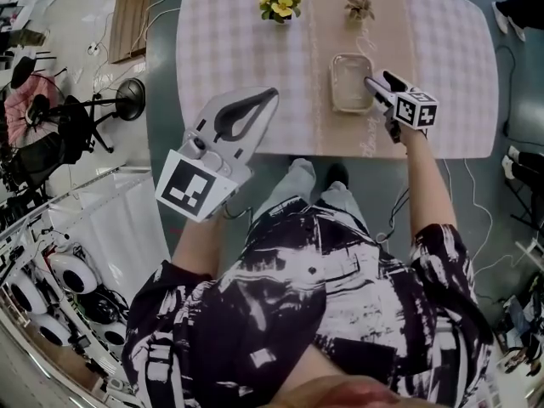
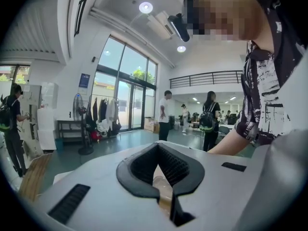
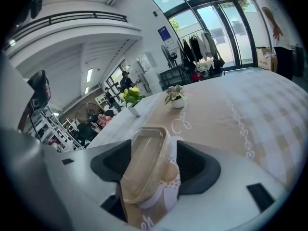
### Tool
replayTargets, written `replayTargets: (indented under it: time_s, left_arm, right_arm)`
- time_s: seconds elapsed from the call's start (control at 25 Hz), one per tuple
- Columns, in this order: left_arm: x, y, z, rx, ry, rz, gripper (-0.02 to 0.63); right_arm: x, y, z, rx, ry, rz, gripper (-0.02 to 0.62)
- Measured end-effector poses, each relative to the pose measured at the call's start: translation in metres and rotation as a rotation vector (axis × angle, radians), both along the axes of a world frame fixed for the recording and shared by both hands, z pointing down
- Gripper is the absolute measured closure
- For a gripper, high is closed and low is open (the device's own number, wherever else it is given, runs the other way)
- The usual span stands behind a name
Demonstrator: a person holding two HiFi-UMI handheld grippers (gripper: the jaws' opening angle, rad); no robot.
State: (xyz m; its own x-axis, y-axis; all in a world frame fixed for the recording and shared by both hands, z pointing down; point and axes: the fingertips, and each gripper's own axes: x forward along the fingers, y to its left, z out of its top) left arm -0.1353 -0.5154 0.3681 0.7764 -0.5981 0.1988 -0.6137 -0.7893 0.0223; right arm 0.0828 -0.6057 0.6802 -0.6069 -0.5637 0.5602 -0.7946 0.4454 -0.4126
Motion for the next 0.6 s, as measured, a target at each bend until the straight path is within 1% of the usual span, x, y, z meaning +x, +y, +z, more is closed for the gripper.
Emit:
replayTargets:
  time_s: [0.04,0.28,0.6]
  left_arm:
    - [0.000,0.000,0.001,0.000,-0.001,-0.001,0.606]
    - [0.001,0.001,0.001,-0.003,-0.005,-0.006,0.606]
    - [0.003,0.001,0.002,-0.005,-0.017,-0.009,0.606]
  right_arm:
    - [0.001,0.001,0.004,-0.014,-0.003,-0.003,0.315]
    - [0.006,0.006,0.017,-0.069,-0.018,-0.003,0.395]
    - [0.006,0.010,0.030,-0.136,-0.088,0.001,0.458]
